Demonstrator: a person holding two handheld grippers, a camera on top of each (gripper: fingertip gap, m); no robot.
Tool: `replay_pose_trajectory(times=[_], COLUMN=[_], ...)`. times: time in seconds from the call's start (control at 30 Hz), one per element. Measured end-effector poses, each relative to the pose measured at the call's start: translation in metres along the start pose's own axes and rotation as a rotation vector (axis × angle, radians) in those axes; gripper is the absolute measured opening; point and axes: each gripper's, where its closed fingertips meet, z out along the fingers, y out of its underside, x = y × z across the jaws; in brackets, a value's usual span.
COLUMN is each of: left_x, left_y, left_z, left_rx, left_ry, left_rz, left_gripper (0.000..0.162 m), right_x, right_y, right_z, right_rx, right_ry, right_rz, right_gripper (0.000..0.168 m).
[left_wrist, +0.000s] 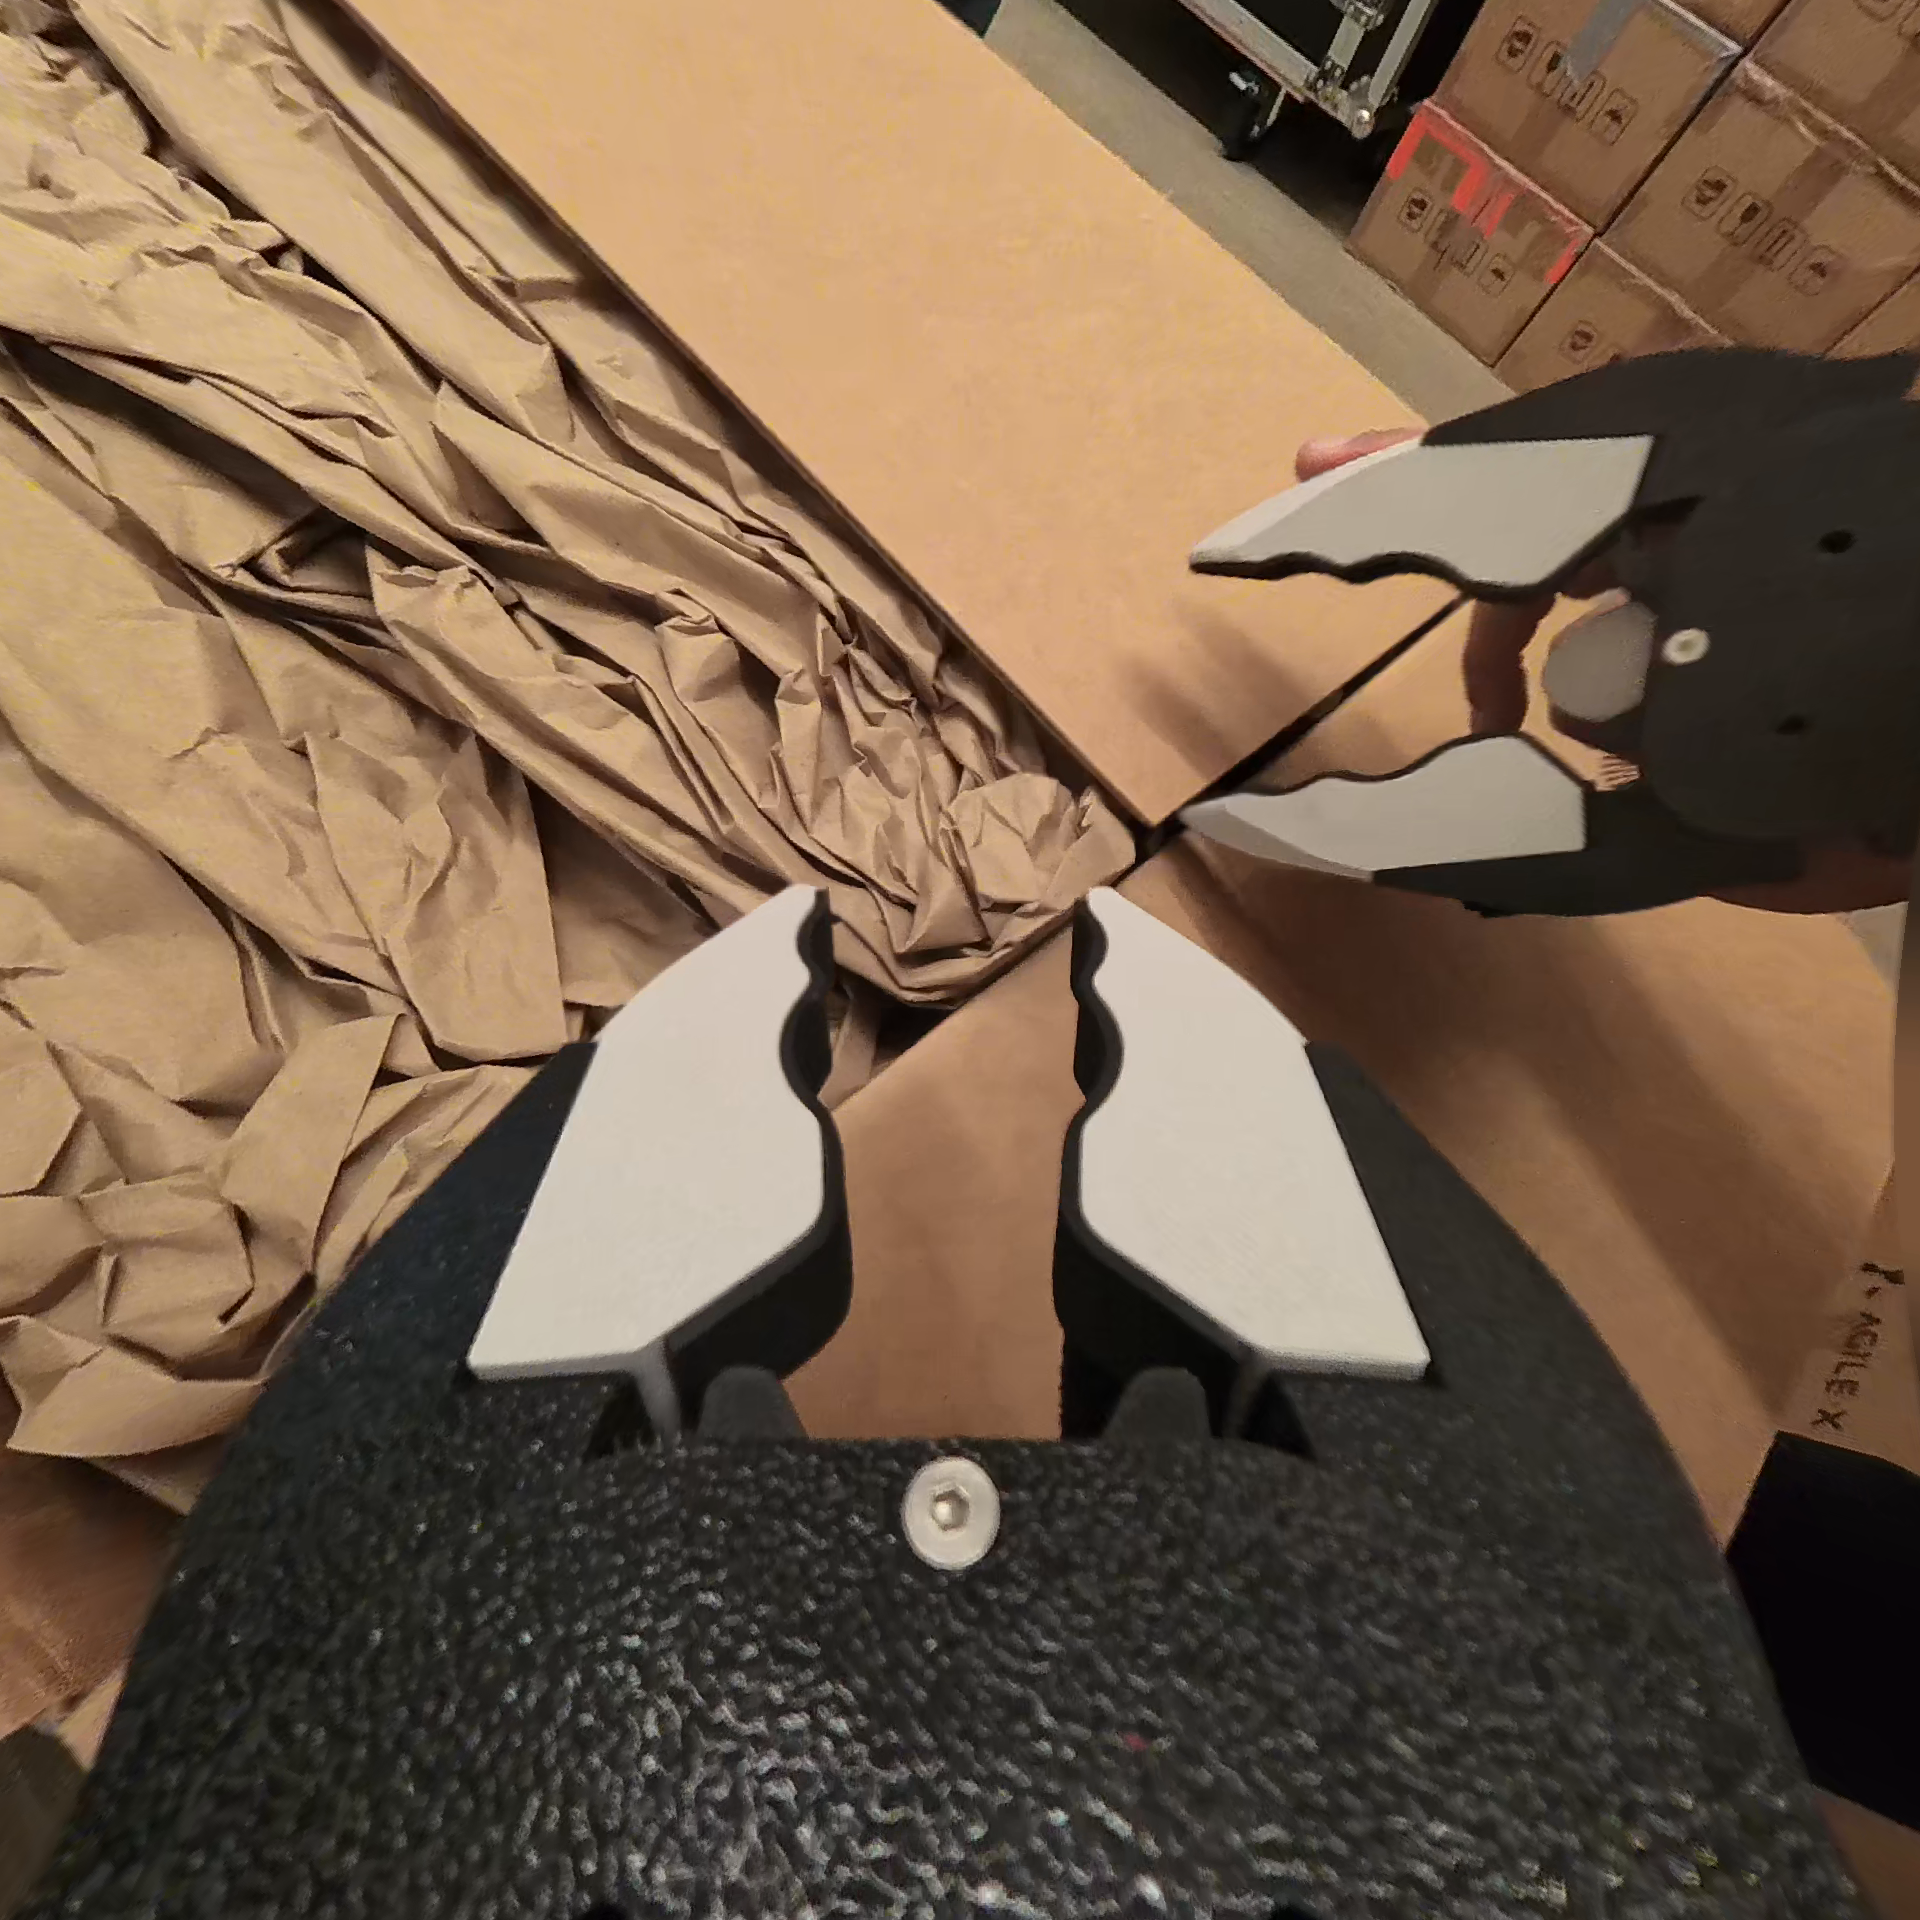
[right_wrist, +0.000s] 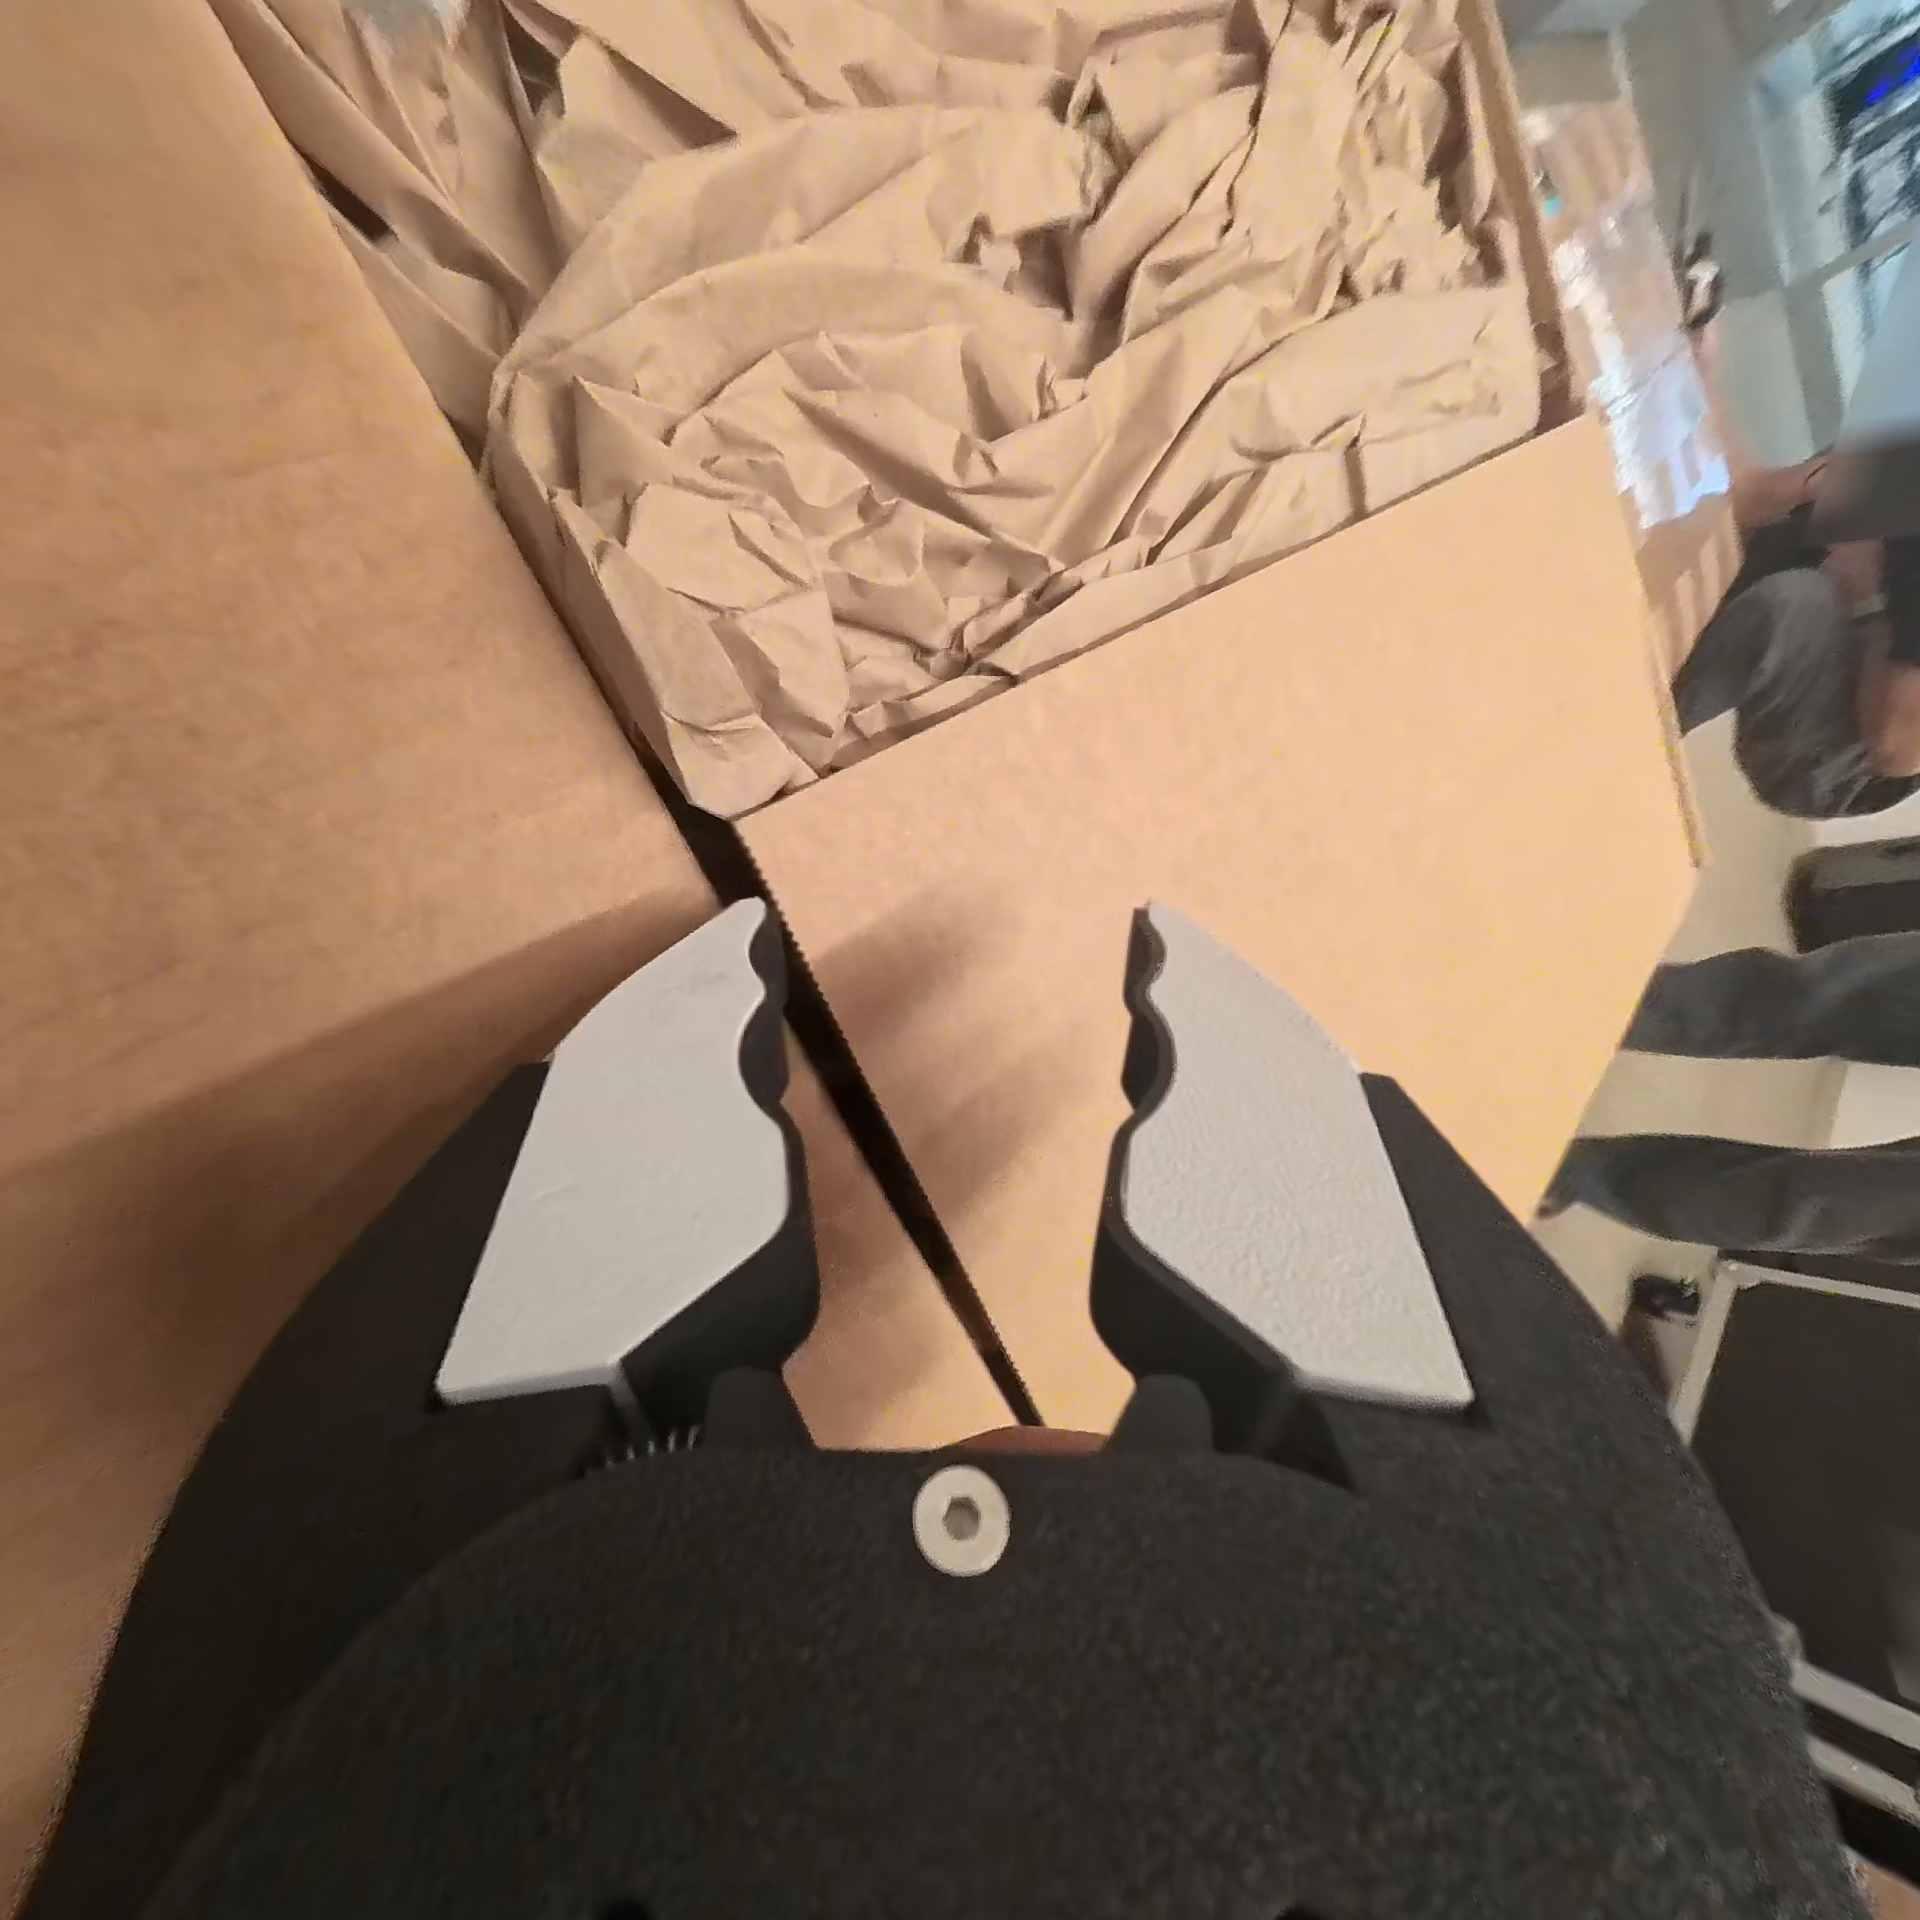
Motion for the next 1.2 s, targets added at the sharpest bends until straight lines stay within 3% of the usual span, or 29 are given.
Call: replay_pose_trajectory(times=[0.17,0.33,0.67,0.8,0.83,0.97,1.2], left_x=[0.015,0.04,0.114,0.15,0.158,0.192,0.243], left_y=[-0.007,-0.047,-0.165,-0.207,-0.216,-0.242,-0.267], left_z=[0.014,0.047,0.102,0.117,0.121,0.139,0.177], left_rx=[-0.034,0.0,0.114,0.132,0.134,0.134,0.142], left_ry=[0.063,0.132,0.291,0.33,0.338,0.373,0.436], left_rz=[0.048,0.115,0.249,0.342,0.365,0.45,0.512], left_gripper=[0.026,0.0,0.0,0.0,0.0,0.0,0.0], right_x=[0.022,0.059,0.133,0.153,0.154,0.141,0.138], right_y=[-0.013,-0.024,-0.015,0.004,0.012,0.044,0.108], right_z=[-0.027,-0.063,-0.131,-0.173,-0.183,-0.212,-0.179], right_rx=[0.07,0.103,0.145,0.124,0.121,0.092,-0.084], right_ry=[0.051,0.095,0.184,0.239,0.233,0.168,0.174], right_rz=[0.061,0.153,0.298,0.368,0.404,0.561,0.625], right_gripper=[0.055,0.056,0.051,0.029,0.028,0.0,0.0])
